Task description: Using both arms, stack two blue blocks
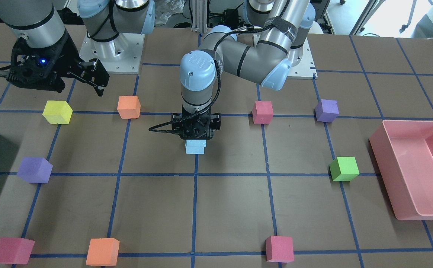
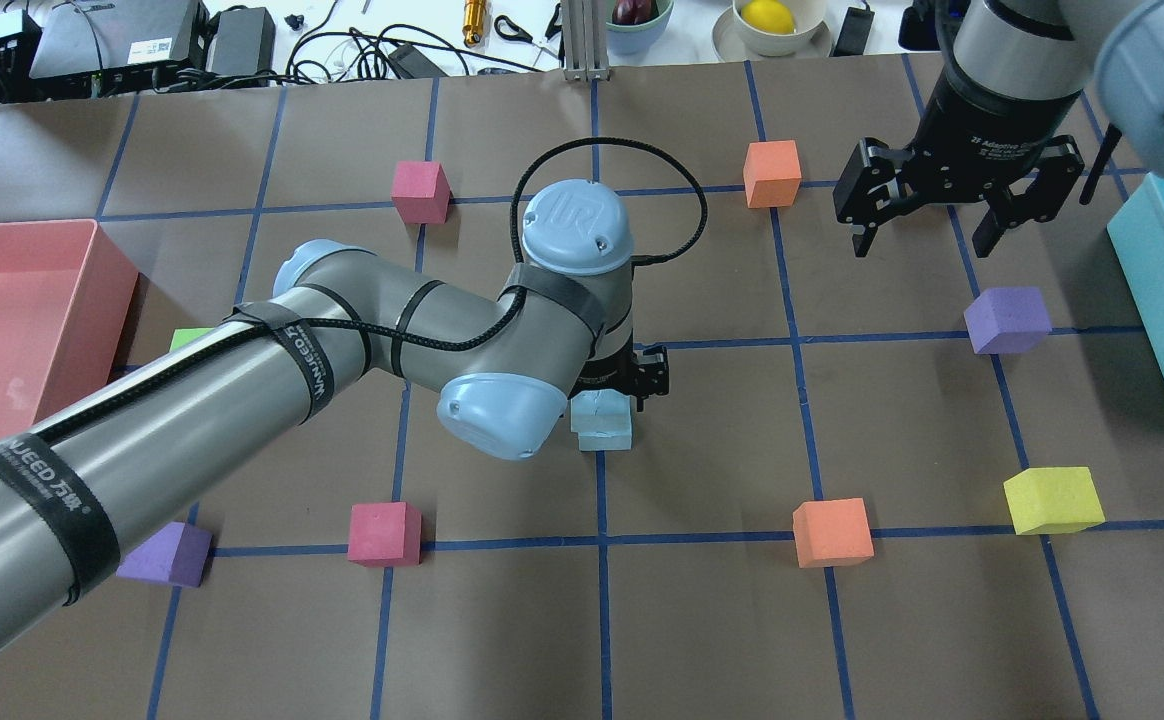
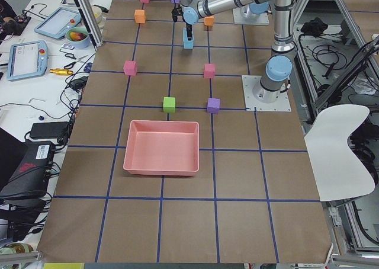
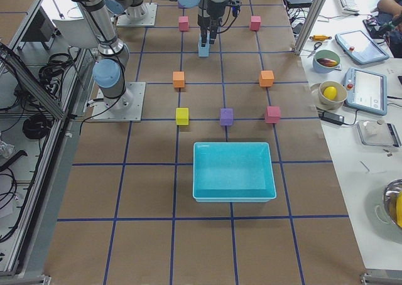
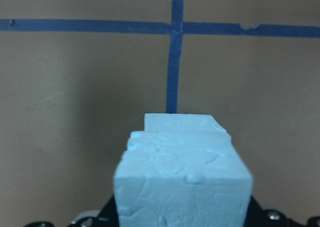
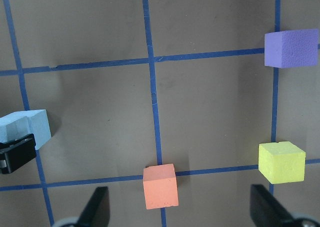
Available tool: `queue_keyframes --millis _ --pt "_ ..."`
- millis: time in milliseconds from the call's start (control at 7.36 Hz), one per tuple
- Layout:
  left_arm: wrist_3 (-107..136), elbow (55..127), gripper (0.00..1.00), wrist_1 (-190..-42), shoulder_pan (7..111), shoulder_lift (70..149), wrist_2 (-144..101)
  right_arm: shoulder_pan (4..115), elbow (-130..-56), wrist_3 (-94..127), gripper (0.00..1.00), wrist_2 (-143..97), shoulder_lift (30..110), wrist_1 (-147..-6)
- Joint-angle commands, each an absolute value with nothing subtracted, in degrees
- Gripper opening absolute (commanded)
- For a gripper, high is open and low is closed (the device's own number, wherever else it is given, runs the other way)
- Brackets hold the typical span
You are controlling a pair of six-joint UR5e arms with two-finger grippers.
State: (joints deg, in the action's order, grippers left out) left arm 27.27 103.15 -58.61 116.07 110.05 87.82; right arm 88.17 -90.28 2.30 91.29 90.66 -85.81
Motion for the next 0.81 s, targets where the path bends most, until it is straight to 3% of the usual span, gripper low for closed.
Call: queue_keyframes --millis 0,272,679 --pt "25.6 102.3 1.0 -58.7 115.3 107.9 88.2 88.3 -90.3 2.3 1.0 91.1 91.3 -85.3" --pt "19.1 98.1 1.0 -65.9 111.5 104.7 89.6 88.4 -90.4 2.3 1.0 91.1 91.5 -85.3" --pt "1.3 88.7 1.0 -88.4 96.1 96.0 90.0 88.6 -90.5 2.3 1.0 91.0 91.5 -85.3"
